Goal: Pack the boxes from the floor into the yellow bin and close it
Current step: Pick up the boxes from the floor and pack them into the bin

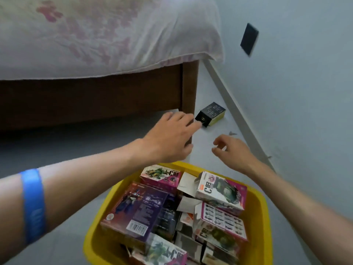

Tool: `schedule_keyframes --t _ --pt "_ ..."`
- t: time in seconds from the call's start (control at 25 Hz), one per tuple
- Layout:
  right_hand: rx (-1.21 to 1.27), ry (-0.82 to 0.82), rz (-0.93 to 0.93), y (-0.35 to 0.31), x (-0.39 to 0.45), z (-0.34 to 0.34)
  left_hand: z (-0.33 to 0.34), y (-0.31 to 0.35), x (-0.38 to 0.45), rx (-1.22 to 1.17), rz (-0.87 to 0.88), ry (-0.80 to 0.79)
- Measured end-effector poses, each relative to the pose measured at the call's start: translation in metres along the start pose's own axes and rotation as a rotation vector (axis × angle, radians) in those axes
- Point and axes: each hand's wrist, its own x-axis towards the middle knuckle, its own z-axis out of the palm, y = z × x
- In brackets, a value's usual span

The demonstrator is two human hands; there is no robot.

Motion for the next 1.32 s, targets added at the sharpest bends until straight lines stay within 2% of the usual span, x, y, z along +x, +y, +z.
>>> schedule_keyframes --t 0.08,0.2,0.36,0.48,0.52,0.6,0.72,0.8,1.0,1.16,1.32 --pt "-0.014 -0.043 0.052 0.017 0.012 0.004 0.008 0.005 0.044 0.062 -0.042 0.069" --pt "0.008 -0.087 0.1 0.042 0.034 0.01 0.033 -0.007 0.081 0.352 -0.09 -0.025" --pt "-0.007 -0.17 0.108 0.072 0.065 0.023 0.054 -0.055 0.12 0.927 0.245 -0.139" --pt "0.025 -0.165 0.128 0.084 0.09 0.034 0.053 -0.079 0.149 1.114 0.461 -0.123" --pt "0.028 -0.164 0.13 0.088 0.099 0.039 0.055 -0.083 0.156 1.14 0.521 -0.14" --pt "0.037 -0.161 0.136 0.093 0.119 0.048 0.063 -0.091 0.166 1.126 0.643 -0.073" --pt "0.095 -0.132 0.19 0.095 0.153 0.063 0.075 -0.104 0.168 1.094 0.714 0.029" --pt "0.184 -0.096 0.234 0.091 0.176 0.072 0.079 -0.104 0.17 1.101 0.723 0.096" --pt "0.709 -0.037 0.475 0.075 0.223 0.097 0.079 -0.105 0.171 1.019 0.751 0.206" --pt "0.875 -0.069 0.571 0.075 0.239 0.109 0.075 -0.102 0.171 1.021 0.735 0.232" --pt "1.014 -0.105 0.598 0.076 0.243 0.114 0.069 -0.095 0.169 0.903 0.731 0.194"
